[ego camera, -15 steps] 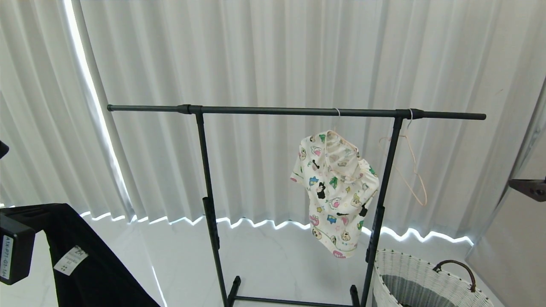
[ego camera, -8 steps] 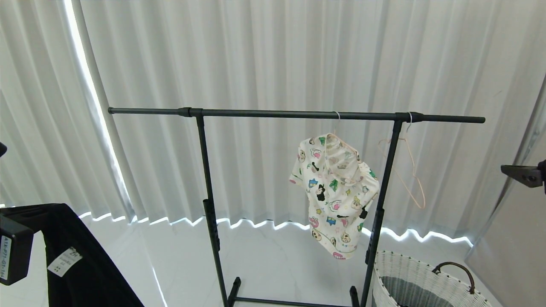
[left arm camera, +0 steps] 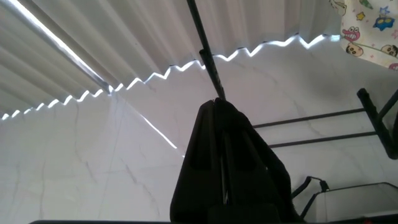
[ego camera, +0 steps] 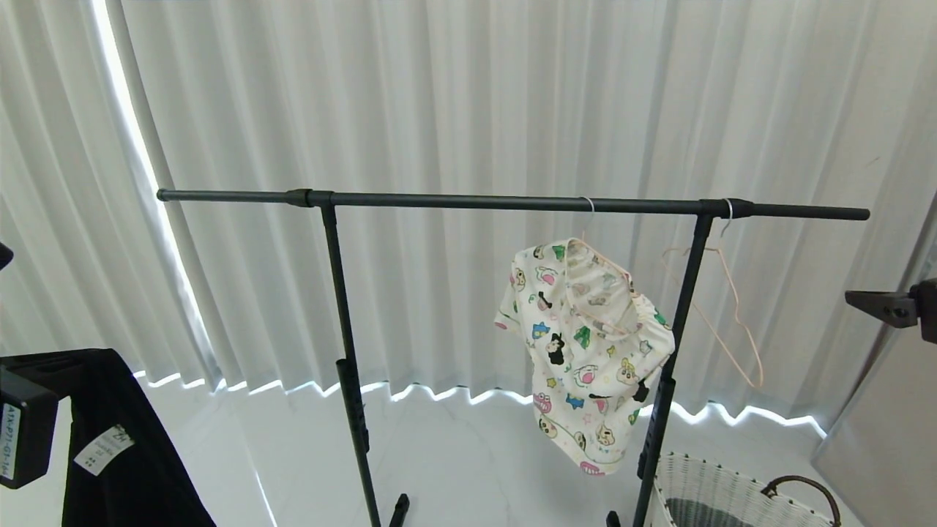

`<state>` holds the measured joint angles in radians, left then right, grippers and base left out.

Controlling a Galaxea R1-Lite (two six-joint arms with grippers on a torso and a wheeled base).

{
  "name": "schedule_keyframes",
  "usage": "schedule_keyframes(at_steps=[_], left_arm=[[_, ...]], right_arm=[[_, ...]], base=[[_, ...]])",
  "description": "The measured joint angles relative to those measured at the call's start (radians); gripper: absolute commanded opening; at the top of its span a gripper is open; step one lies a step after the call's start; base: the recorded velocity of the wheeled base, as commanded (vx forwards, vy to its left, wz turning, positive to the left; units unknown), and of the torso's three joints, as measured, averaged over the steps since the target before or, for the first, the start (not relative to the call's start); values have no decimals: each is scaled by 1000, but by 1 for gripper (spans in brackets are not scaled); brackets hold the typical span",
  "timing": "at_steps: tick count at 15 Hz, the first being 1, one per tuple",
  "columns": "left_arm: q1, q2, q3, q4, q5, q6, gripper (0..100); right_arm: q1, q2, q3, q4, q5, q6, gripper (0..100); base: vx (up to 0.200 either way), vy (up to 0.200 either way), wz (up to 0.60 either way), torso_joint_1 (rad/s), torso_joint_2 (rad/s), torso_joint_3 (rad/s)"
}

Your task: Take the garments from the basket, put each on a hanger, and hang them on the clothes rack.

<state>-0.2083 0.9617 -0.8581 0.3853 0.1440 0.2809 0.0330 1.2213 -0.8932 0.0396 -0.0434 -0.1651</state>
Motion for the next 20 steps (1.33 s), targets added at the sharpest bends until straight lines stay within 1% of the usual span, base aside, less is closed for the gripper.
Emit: schedule_keyframes(at_steps=[2,4,9,11,13,15,17,20], left_arm=[[-1,0,0,0,0,1,0],[-2,0,0,0,0,5,0],[0,3,-4,-1,1,5,0],[0,4,-4,-18,1,5,0],[0,11,6,-92,1,5,0],[0,21,14,-130,1,5,0],[1,24,30,-134,1,5,0],[1,29,37,-169,1,5,0]], right_arm=[[-28,2,13,0,22,0,100],[-41,3,21,0,29,0,100],[-50,5,43,0,48,2,100],[-51,12,51,0,58,14,100],[-51,27,63,0,58,51,100],[-52,57,67,-5,59,90,100],[-53,110,74,-54,59,114,100],[-62,201,132,-164,56,132,100]], base=[[200,0,0,5,0,5],[200,0,0,5,0,5],[200,0,0,3,2,1],[0,0,0,0,0,0],[0,0,0,0,0,0],[0,0,0,0,0,0],[0,0,0,0,0,0],[0,0,0,0,0,0]])
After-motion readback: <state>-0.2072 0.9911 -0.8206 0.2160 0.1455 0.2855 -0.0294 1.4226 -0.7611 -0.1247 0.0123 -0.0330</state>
